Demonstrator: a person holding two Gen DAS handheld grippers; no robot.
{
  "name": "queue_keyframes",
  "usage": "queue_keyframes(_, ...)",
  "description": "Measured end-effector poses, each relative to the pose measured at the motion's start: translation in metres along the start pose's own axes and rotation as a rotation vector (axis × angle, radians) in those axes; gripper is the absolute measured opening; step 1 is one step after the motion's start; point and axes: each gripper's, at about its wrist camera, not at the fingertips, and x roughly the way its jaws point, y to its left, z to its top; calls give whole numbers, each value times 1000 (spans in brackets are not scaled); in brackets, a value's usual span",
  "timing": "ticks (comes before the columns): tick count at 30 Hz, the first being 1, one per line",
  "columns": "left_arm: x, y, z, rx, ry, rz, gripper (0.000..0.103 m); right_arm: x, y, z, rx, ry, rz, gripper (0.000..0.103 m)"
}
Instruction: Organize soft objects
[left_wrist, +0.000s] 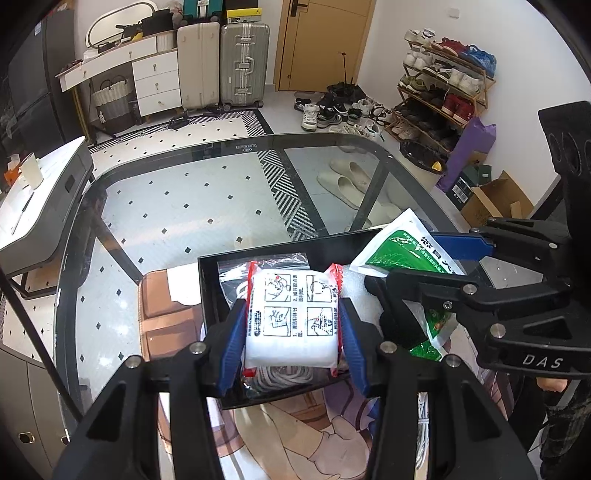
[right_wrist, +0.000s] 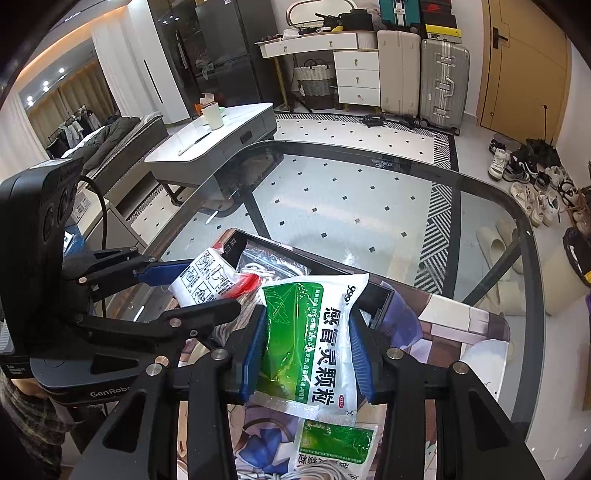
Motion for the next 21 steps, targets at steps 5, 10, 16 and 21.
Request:
queue_keyframes(5,10,7,2,-11,10,-7,47,14,0,6,-5,17,4,42)
queue_keyframes(10,21,7,5,-7,24,-12,47,30,-2,8,0,39,11,42)
queue_keyframes(16,38,7,5,-7,52,-13,47,47,-11,7,17,63,15,42)
queue_keyframes(21,49,7,5,-11,70,-11,47,61,-16,6,34,84,22,42)
